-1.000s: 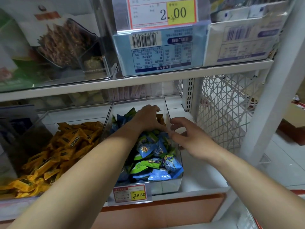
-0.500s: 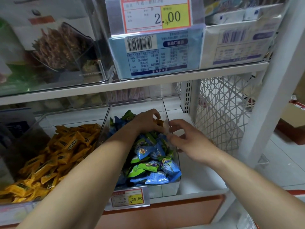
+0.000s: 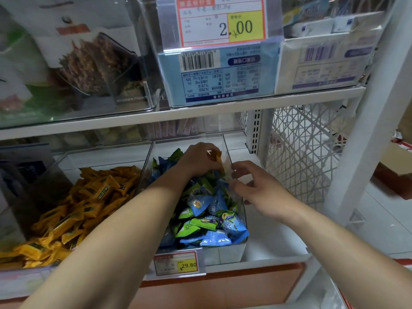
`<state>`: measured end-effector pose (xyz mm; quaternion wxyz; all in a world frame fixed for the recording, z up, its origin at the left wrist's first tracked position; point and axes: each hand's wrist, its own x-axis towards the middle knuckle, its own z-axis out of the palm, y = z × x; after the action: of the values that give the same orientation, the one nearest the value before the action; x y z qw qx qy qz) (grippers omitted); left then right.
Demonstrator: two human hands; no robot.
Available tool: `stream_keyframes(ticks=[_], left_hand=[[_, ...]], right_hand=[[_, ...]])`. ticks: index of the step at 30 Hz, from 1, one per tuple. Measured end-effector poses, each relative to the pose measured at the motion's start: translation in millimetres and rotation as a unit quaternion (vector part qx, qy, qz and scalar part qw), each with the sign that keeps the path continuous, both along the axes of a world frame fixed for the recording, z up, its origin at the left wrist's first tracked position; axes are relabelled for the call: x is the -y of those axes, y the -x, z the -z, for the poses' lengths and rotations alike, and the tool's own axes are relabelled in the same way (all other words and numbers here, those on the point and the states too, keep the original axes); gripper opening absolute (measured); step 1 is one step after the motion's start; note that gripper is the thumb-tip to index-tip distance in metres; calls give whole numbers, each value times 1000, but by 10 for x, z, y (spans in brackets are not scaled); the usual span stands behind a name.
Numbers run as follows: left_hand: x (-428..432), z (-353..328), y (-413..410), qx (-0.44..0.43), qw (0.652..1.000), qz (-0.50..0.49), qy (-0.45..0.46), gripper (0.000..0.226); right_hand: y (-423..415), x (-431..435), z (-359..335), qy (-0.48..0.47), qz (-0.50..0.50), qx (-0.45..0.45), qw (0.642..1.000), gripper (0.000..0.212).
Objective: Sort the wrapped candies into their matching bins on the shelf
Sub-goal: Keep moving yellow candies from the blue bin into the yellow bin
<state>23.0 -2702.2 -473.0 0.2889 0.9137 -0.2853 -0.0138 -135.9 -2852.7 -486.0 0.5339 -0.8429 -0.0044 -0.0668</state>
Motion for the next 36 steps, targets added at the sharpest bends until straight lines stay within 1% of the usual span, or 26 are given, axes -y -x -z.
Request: stream_keyframes(ticks=[3, 6, 8, 10, 12, 13, 15, 17, 18, 20, 22, 24, 25, 26, 28, 29, 30, 31, 32, 33, 34, 36], left_hand=[[-98, -155, 75, -1, 998, -20, 62, 35], [-190, -303, 190, 4, 995, -16, 96, 15], [-251, -371, 293, 11, 995, 0, 96, 9], [-306, -417, 394, 21, 995, 13, 99, 11], [-362, -469, 503, 27, 990, 14, 136, 12], [-389, -497, 563, 15, 986, 13, 168, 13], [-452, -535, 710, -35, 971, 2, 236, 22], [-514, -547, 867, -98, 949, -2, 299, 27], [-538, -543, 932, -131, 935, 3, 330, 25], [-565, -543, 1055, -188, 907, 15, 376, 20], [-568, -539, 1145, -231, 880, 20, 416, 19], [-552, -547, 1178, -264, 854, 26, 448, 20], [-543, -559, 1172, -272, 850, 31, 450, 22], [-528, -569, 1141, -271, 854, 29, 442, 24], [-488, -592, 1032, -246, 873, -8, 422, 20], [-456, -594, 957, -219, 887, -38, 405, 15], [-417, -576, 863, -169, 913, -67, 366, 11], [-372, -544, 763, -102, 946, -78, 299, 11], [-316, -513, 681, -46, 973, -64, 216, 13], [-249, -487, 615, -16, 989, -35, 140, 18], [-181, -469, 549, -13, 996, -3, 84, 26], [-57, -448, 410, -54, 997, 47, 13, 48]], right_hand=[[12, -24, -30, 34, 18, 2, 999, 32], [14, -50, -75, 46, 27, 7, 999, 30], [15, -61, -108, 63, 29, 8, 998, 28], [14, -70, -141, 98, 47, 6, 994, 37], [21, -95, -187, 118, 74, 26, 990, 53], [29, -108, -223, 116, 85, 51, 988, 58], [44, -134, -305, 102, 87, 102, 986, 67], [64, -161, -393, 95, 55, 117, 987, 73], [76, -193, -435, 97, 30, 116, 988, 75], [97, -279, -496, 96, -15, 120, 988, 69], [113, -354, -550, 66, -31, 132, 989, 57], [137, -378, -612, 4, -36, 141, 989, 41], [145, -359, -633, -37, -37, 151, 987, 33], [150, -323, -646, -77, -28, 161, 984, 30], [150, -214, -641, -139, 17, 170, 975, 34], [148, -150, -622, -152, 43, 174, 972, 34], [139, -94, -589, -153, 69, 175, 970, 33], [131, -44, -546, -147, 92, 171, 970, 32], [122, -5, -497, -143, 112, 165, 970, 30], [111, 27, -446, -141, 125, 158, 969, 28], [96, 47, -396, -140, 132, 150, 970, 24], [77, 71, -325, -129, 138, 131, 973, 17]])
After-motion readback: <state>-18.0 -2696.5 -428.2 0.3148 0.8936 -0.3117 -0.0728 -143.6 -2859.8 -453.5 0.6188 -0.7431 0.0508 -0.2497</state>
